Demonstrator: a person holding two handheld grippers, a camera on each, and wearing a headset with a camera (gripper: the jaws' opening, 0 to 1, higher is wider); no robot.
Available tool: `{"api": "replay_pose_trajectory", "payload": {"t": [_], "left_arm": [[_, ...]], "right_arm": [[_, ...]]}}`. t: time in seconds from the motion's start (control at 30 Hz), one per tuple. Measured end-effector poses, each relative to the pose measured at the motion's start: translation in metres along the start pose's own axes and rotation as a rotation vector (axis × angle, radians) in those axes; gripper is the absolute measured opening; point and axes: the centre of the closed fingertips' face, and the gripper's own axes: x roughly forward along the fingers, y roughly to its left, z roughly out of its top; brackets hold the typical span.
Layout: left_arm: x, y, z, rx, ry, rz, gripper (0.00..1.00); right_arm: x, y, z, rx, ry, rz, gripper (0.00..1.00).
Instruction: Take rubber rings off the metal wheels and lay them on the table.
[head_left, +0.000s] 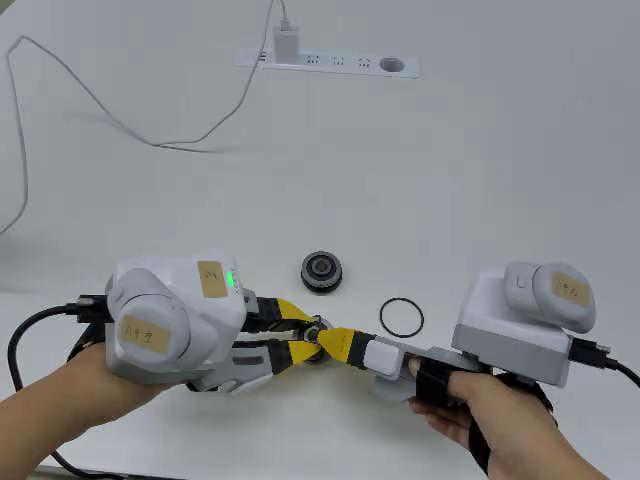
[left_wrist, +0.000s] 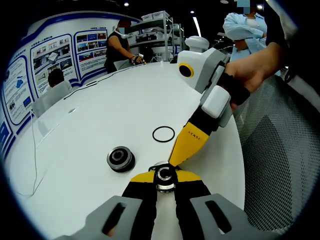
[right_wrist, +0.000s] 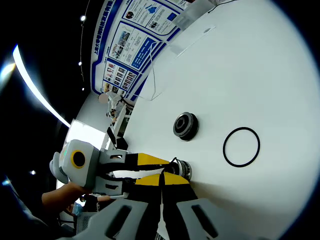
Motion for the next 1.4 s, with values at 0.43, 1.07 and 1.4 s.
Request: {"api": "replay_pose_trajectory", "payload": {"t": [0.43, 1.07, 1.4], "left_arm": [[0.000, 0.000, 0.000, 0.008, -0.005, 0.006, 0.12], [0.001, 0.000, 0.000, 0.025, 0.039, 0.010, 0.13], [-0.011, 0.013, 0.007, -0.004, 0.009, 0.041, 0.12]], "right_arm": [[-0.007, -0.004, 0.003, 0.027, -0.040, -0.016, 0.00], [-0.004, -0.007, 0.001, 0.075, -0.039, -0.029, 0.01], [-0.003, -0.013, 0.001, 0.071, -0.038, -0.060, 0.01]]}}
